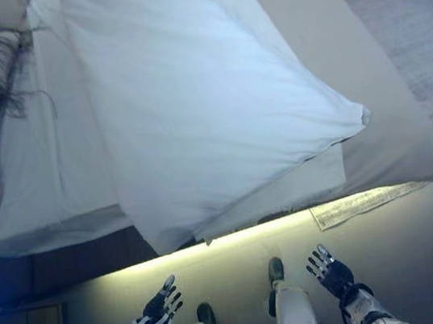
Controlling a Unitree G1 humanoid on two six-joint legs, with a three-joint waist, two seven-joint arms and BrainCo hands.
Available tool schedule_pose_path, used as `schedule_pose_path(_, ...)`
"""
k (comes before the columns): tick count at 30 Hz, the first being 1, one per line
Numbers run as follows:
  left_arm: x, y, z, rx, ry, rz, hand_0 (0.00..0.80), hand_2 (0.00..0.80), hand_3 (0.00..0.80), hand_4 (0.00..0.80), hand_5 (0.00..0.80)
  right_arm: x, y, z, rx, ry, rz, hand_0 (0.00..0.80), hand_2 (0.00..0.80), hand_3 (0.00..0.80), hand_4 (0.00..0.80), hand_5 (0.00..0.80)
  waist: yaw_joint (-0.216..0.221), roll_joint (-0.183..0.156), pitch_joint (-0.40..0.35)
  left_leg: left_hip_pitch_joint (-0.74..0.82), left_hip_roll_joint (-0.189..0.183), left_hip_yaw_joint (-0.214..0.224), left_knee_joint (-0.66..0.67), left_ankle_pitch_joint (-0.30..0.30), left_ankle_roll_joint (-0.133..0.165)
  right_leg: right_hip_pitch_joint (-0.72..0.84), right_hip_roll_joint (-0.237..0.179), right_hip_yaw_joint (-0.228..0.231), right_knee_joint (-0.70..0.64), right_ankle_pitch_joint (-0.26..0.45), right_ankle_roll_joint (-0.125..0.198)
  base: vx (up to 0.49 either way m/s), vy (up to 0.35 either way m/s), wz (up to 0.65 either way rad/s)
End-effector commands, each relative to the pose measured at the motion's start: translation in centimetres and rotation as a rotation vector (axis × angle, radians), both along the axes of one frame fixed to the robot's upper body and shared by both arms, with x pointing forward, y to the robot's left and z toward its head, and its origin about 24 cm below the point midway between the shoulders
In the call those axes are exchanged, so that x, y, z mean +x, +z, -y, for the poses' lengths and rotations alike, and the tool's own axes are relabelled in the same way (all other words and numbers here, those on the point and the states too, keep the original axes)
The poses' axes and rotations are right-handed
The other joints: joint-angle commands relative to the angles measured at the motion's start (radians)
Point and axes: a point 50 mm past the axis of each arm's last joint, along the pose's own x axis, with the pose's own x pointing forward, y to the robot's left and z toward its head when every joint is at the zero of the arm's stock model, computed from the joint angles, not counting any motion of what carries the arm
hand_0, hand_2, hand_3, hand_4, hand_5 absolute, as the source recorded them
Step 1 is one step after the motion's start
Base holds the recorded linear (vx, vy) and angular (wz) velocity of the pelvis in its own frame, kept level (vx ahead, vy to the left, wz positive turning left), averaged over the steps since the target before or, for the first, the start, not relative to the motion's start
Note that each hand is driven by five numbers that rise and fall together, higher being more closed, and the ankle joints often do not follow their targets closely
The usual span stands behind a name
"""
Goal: Make the bed neatly
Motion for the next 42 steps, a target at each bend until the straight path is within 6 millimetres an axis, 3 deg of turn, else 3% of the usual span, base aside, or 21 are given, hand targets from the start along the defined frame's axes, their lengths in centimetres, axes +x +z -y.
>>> schedule_pose_path(1,-0.8,-0.2,-0.1,-0.013,0.046,0.003,0.0,0.0,0.0,0.0,0.0,0.7,0.1,-0.2,-0.013,0.019,0.01,0.0,0.0,0.0,0.0,0.0,0.04,-0.03,-0.011,-0.141,-0.006,-0.064,0.222,0.165,-0.017,0.09,-0.058,0.001,0.008,-0.017,0.026,0.169,0.226,-0.02)
schedule_pose_path(4,-1.1,-0.4,0.1,-0.01,0.044,-0.006,0.0,0.0,0.0,0.0,0.0,1.0,0.3,0.0,-0.023,-0.005,0.018,0.0,0.0,0.0,0.0,0.0,0.064,-0.007,-0.006,-0.152,0.04,-0.03,-0.035,0.185,-0.019,0.139,-0.062,0.022,0.013,-0.048,0.055,0.167,0.26,-0.37)
schedule_pose_path(6,-1.4,-0.4,-0.2,0.01,0.033,-0.026,0.0,0.0,0.0,0.0,0.0,1.3,0.3,0.0,-0.026,-0.02,0.016,0.0,0.0,0.0,0.0,0.0,0.072,-0.013,-0.007,-0.145,0.019,-0.048,-0.025,0.146,-0.004,0.154,-0.078,0.026,0.016,-0.053,0.062,0.134,0.158,-0.25)
schedule_pose_path(7,-1.7,-0.4,-0.7,0.026,0.036,-0.036,0.0,0.0,0.0,0.0,0.0,1.1,0.3,-0.1,-0.01,-0.034,0.019,0.0,0.0,0.0,0.0,0.0,0.07,-0.011,-0.018,-0.114,0.012,-0.035,-0.044,0.128,0.002,0.159,-0.092,0.022,0.024,-0.05,0.079,0.152,0.159,-0.39)
schedule_pose_path(11,-2.6,-0.4,-2.0,0.041,0.036,-0.044,0.0,0.0,0.0,0.0,0.0,0.4,-0.1,-0.7,0.022,-0.014,0.012,0.0,0.0,0.0,0.0,0.0,0.078,-0.009,-0.056,-0.022,-0.003,-0.043,-0.146,0.123,0.013,0.19,-0.116,0.025,-0.033,-0.004,0.118,0.167,0.113,-0.17)
schedule_pose_path(15,-3.3,-0.4,-2.9,0.061,0.06,-0.064,0.0,0.0,0.0,0.0,0.0,0.2,-0.3,-1.5,0.043,0.017,-0.005,0.0,0.0,0.0,0.0,0.0,0.086,-0.013,-0.093,0.014,-0.01,-0.046,-0.218,0.128,0.024,0.204,-0.114,0.022,-0.081,0.022,0.134,0.104,0.037,0.14)
schedule_pose_path(26,-4.2,-0.6,-3.0,0.063,0.071,-0.108,0.0,0.0,0.0,0.0,0.0,-1.7,-1.1,-1.4,0.044,-0.021,-0.093,0.0,0.0,0.0,0.0,0.0,0.087,-0.032,-0.126,0.04,0.004,-0.018,-0.214,0.106,0.029,0.249,-0.109,0.02,-0.094,-0.003,0.133,0.073,-0.044,-0.02)
schedule_pose_path(28,-4.4,-0.7,-3.0,0.068,0.076,-0.116,0.0,0.0,0.0,0.0,0.0,-1.8,-1.1,-1.3,0.045,-0.002,-0.092,0.0,0.0,0.0,0.0,0.0,0.086,-0.038,-0.125,0.042,0.012,-0.018,-0.179,0.096,0.022,0.259,-0.102,0.03,-0.097,-0.009,0.126,0.097,-0.056,-0.07)
schedule_pose_path(32,-4.5,-0.7,-2.7,0.054,0.082,-0.104,0.0,0.0,0.0,0.0,0.0,-1.5,-0.9,-0.9,0.021,0.042,-0.086,0.0,0.0,0.0,0.0,0.0,0.077,-0.054,-0.107,-0.014,0.011,0.0,0.019,0.029,0.007,0.272,-0.103,0.053,-0.074,-0.025,0.109,0.104,0.039,-0.11)
schedule_pose_path(35,-3.2,-0.6,-1.9,0.026,0.031,-0.07,0.0,0.0,0.0,0.0,0.0,-0.9,-0.5,-0.1,-0.001,0.0,-0.074,0.0,0.0,0.0,0.0,0.0,0.068,-0.04,-0.091,-0.034,0.009,0.003,0.001,0.035,0.023,0.255,-0.12,0.058,-0.005,-0.051,0.118,0.085,0.221,-0.08)
schedule_pose_path(37,-2.4,-0.4,-1.8,0.019,0.023,-0.052,0.0,0.0,0.0,0.0,0.0,-1.1,-0.6,0.0,-0.006,-0.022,-0.082,0.0,0.0,0.0,0.0,0.0,0.06,-0.035,-0.078,-0.029,-0.023,-0.01,-0.022,0.037,0.052,0.192,-0.15,0.082,0.116,-0.007,0.128,0.091,0.245,0.02)
schedule_pose_path(39,-2.1,-0.3,-1.8,0.026,0.001,-0.041,0.0,0.0,0.0,0.0,0.0,-1.2,-0.6,0.3,-0.026,-0.035,-0.085,0.0,0.0,0.0,0.0,0.0,0.053,-0.027,-0.05,-0.005,-0.039,0.0,-0.044,0.035,0.072,0.055,-0.199,0.079,0.313,0.117,0.145,0.062,0.175,0.08)
schedule_pose_path(42,-1.5,0.2,-2.6,0.058,-0.009,-0.01,0.0,0.0,0.0,0.0,0.0,0.7,0.1,0.4,-0.022,-0.093,-0.034,0.0,0.0,0.0,0.0,0.0,0.065,-0.035,-0.007,-0.006,-0.033,0.002,-0.036,0.015,0.071,-0.043,-0.187,0.057,0.286,0.117,0.141,0.007,-0.126,-0.1)
